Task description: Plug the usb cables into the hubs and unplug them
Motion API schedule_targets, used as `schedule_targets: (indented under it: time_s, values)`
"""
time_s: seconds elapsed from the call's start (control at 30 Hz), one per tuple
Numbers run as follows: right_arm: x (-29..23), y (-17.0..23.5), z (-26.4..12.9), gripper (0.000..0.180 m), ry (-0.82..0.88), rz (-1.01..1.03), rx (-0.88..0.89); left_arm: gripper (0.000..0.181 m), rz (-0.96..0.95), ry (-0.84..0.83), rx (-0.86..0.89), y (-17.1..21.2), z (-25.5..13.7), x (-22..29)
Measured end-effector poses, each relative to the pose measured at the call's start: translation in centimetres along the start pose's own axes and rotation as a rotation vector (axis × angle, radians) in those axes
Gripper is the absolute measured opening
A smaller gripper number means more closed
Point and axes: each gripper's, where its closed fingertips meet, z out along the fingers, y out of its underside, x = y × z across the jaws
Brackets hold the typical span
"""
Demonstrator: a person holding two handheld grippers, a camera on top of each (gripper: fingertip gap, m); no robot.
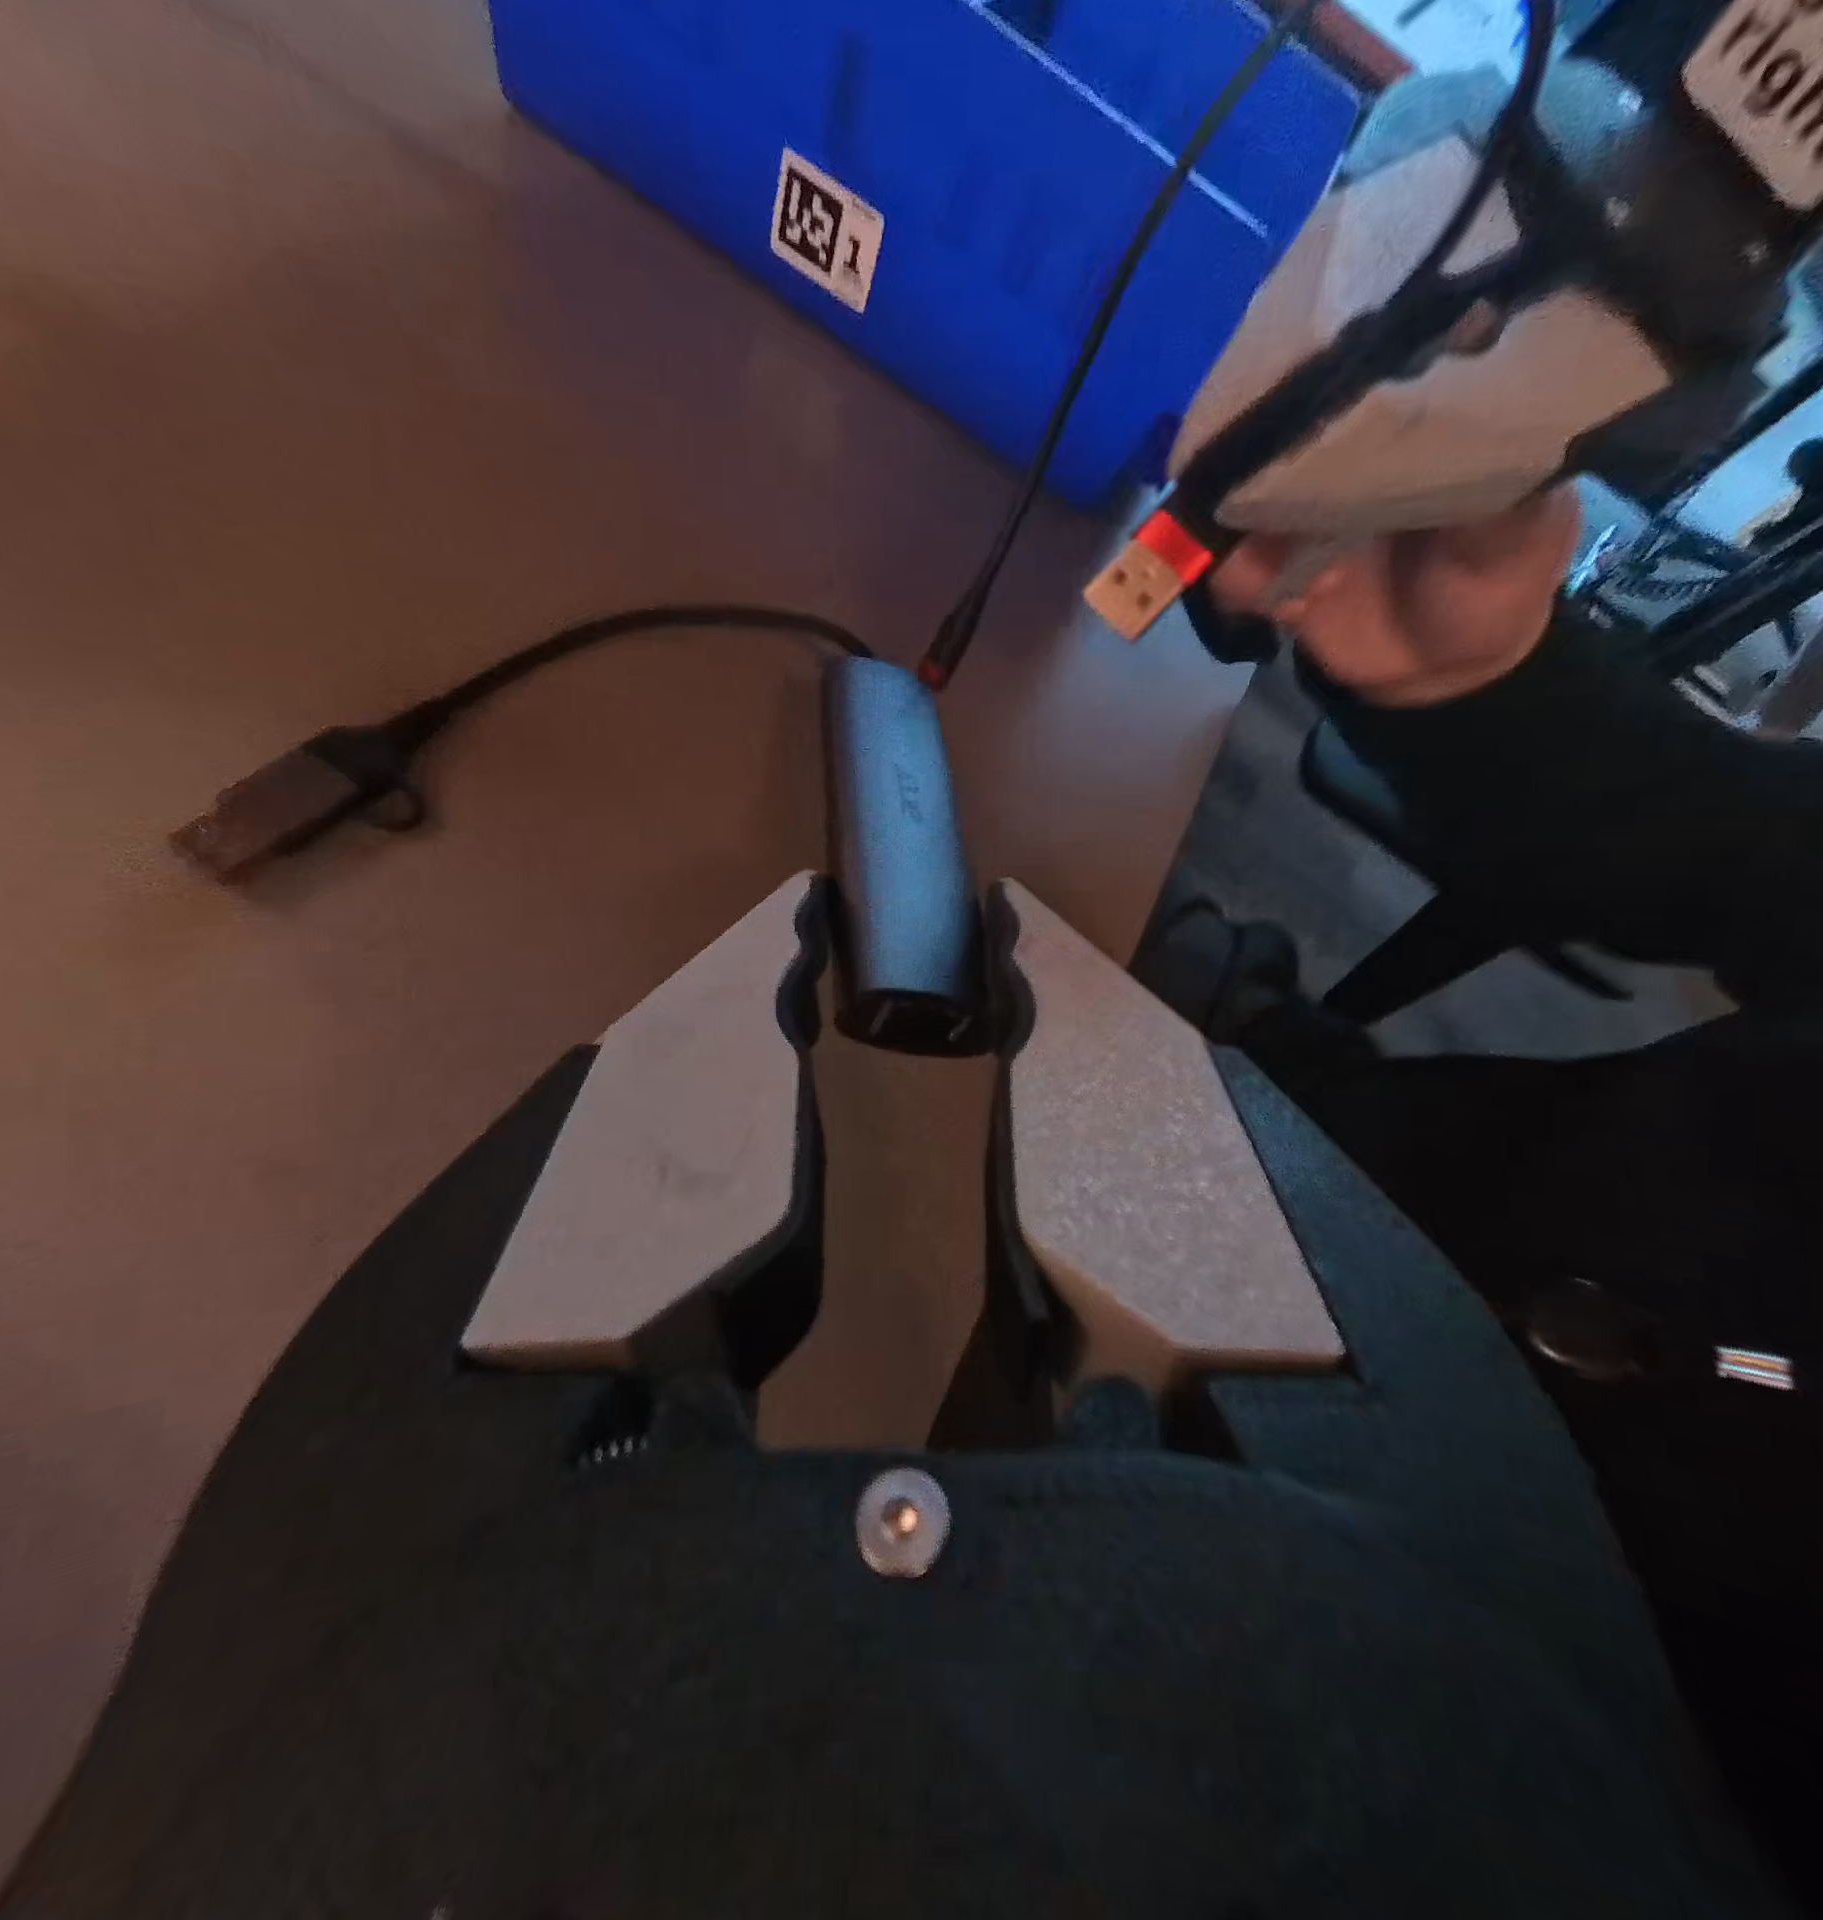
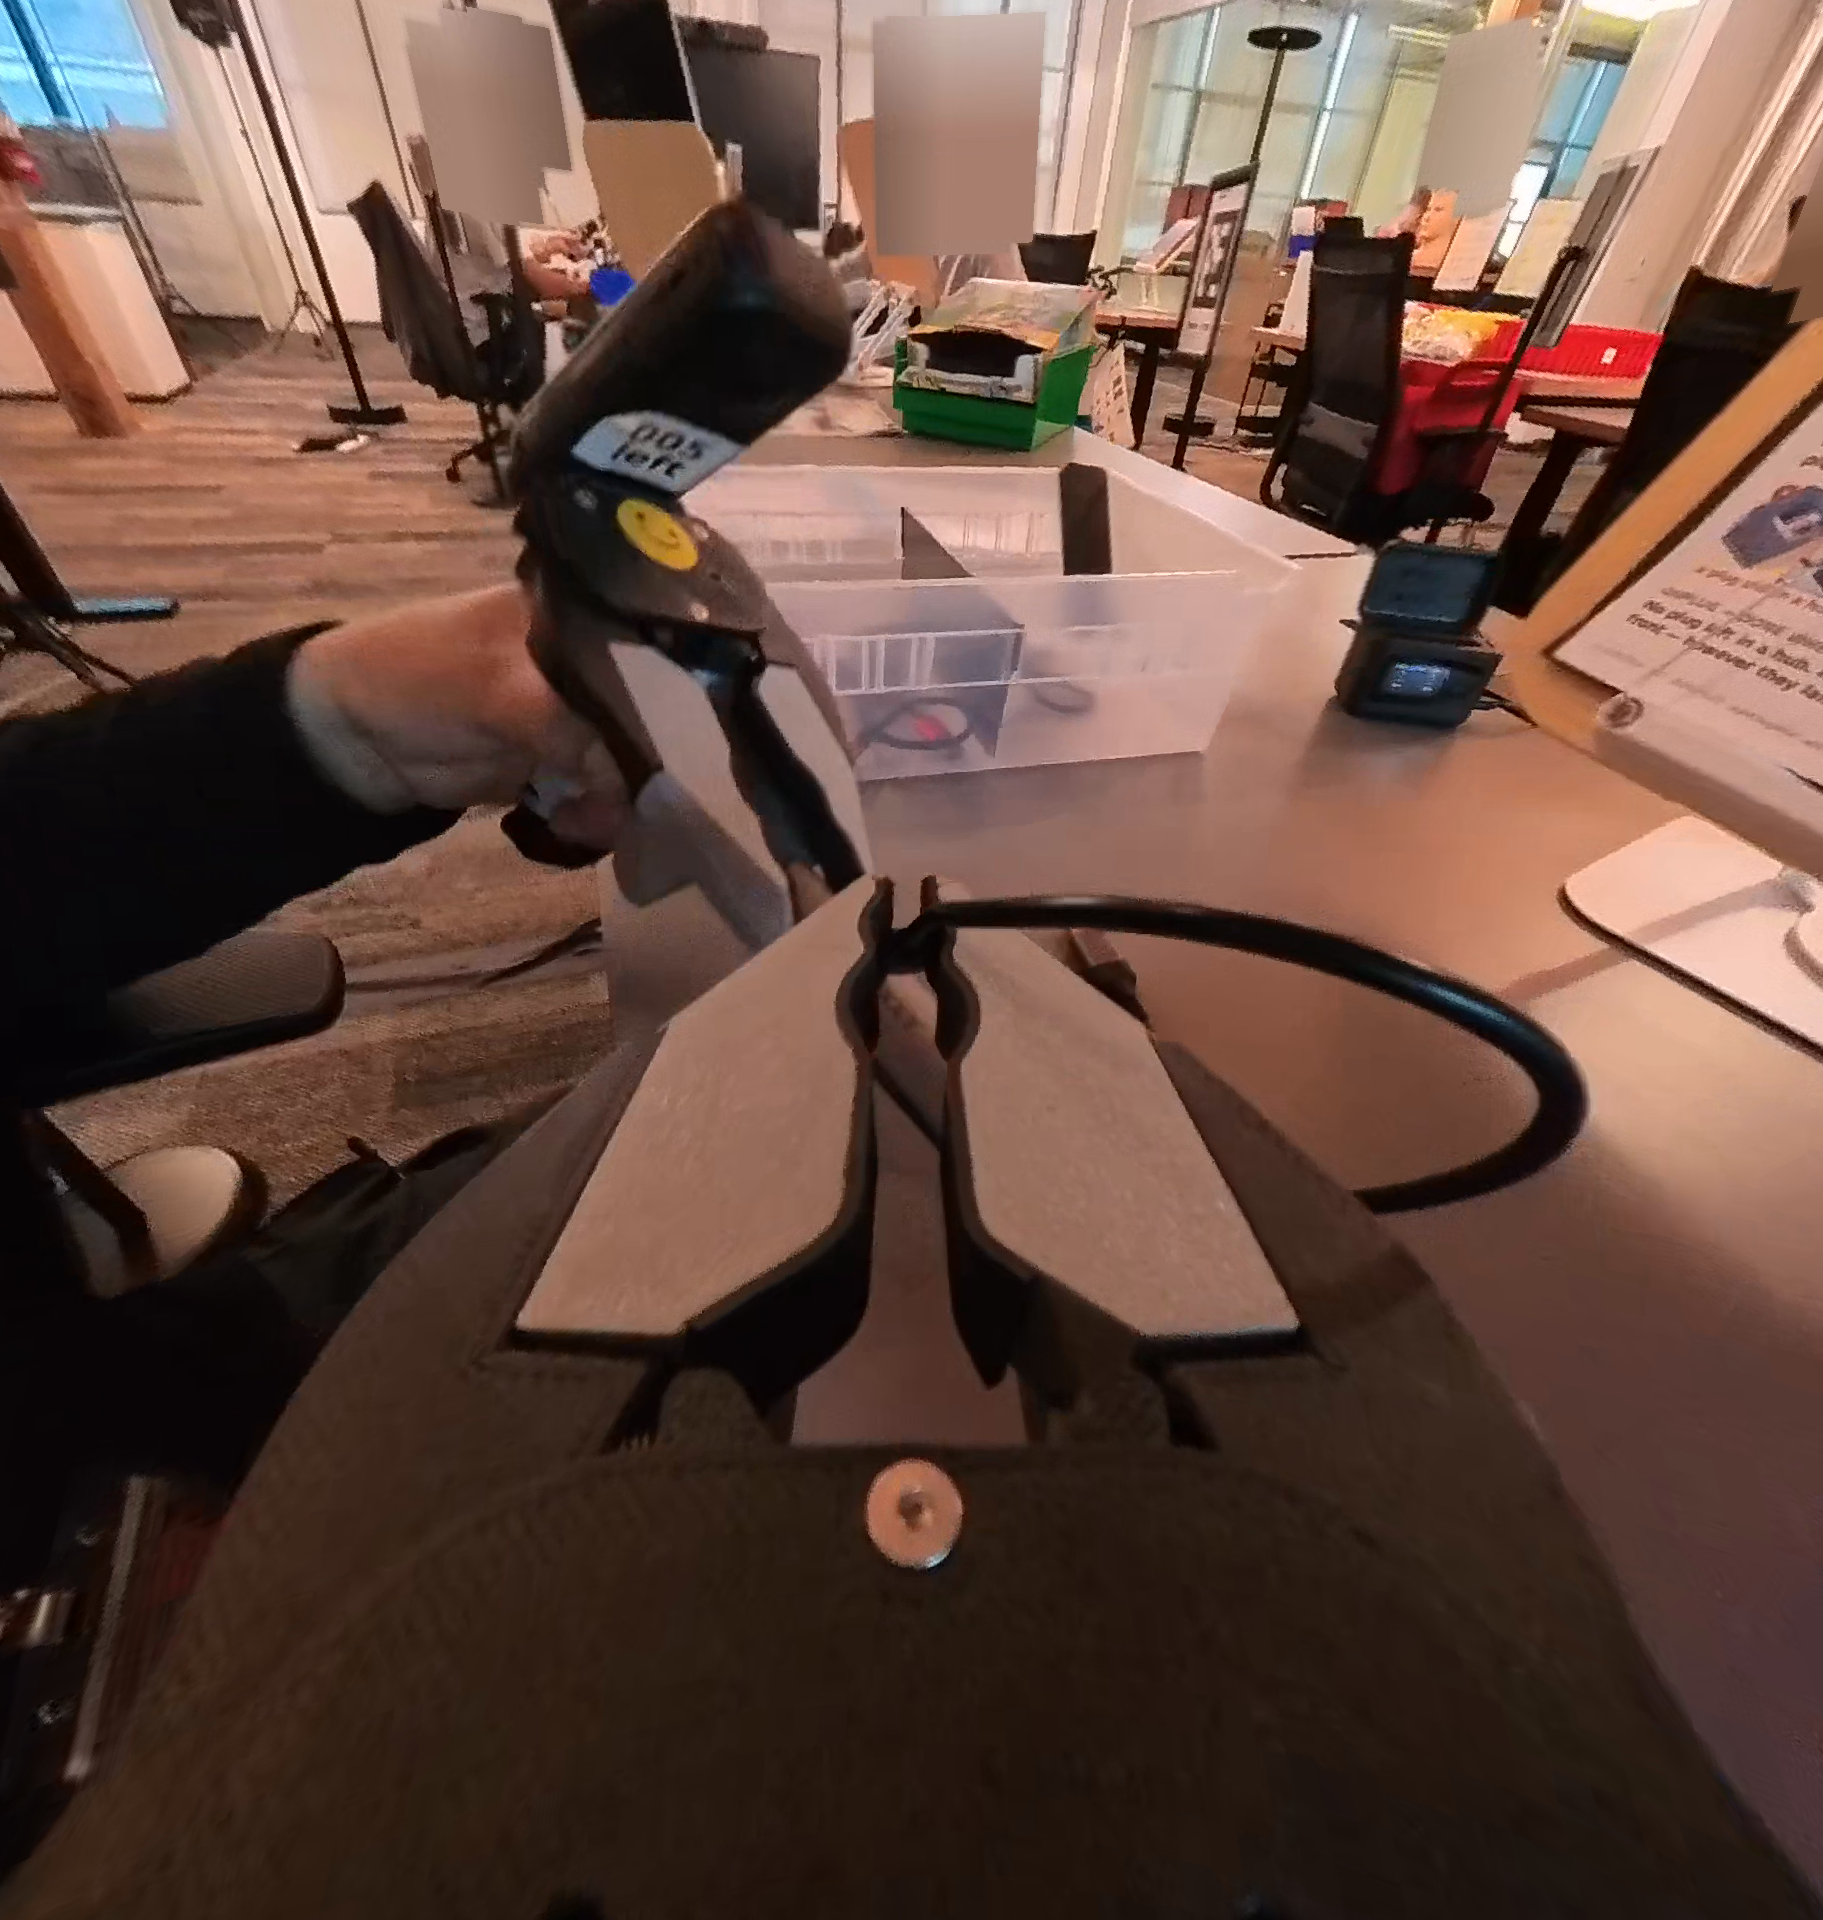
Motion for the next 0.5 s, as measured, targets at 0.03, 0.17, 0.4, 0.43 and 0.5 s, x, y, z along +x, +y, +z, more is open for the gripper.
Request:
schedule_targets:
  time_s: [0.03, 0.17, 0.4, 0.43, 0.5]
  values:
    - [-0.4, -0.1, 0.0, 0.002, -0.014, -0.027, -0.005, 0.026, -0.005, 0.001, 0.010, -0.1, -0.3, -0.1]
    - [-1.4, 0.7, 0.1, 0.002, -0.027, -0.164, -0.061, 0.009, -0.014, 0.007, 0.027, -0.2, -0.9, -0.4]
    - [-0.7, 7.1, 2.7, 0.002, 0.078, -0.366, -0.337, 0.000, -0.018, -0.047, -0.064, 1.7, -0.2, -2.3]
    - [-0.4, 7.4, 2.7, 0.002, 0.091, -0.367, -0.349, 0.000, -0.011, -0.053, -0.074, 1.8, -0.4, -2.3]
    - [1.1, 7.6, 2.4, 0.002, 0.161, -0.356, -0.382, 0.000, 0.001, -0.047, -0.107, 2.0, -0.9, -2.0]
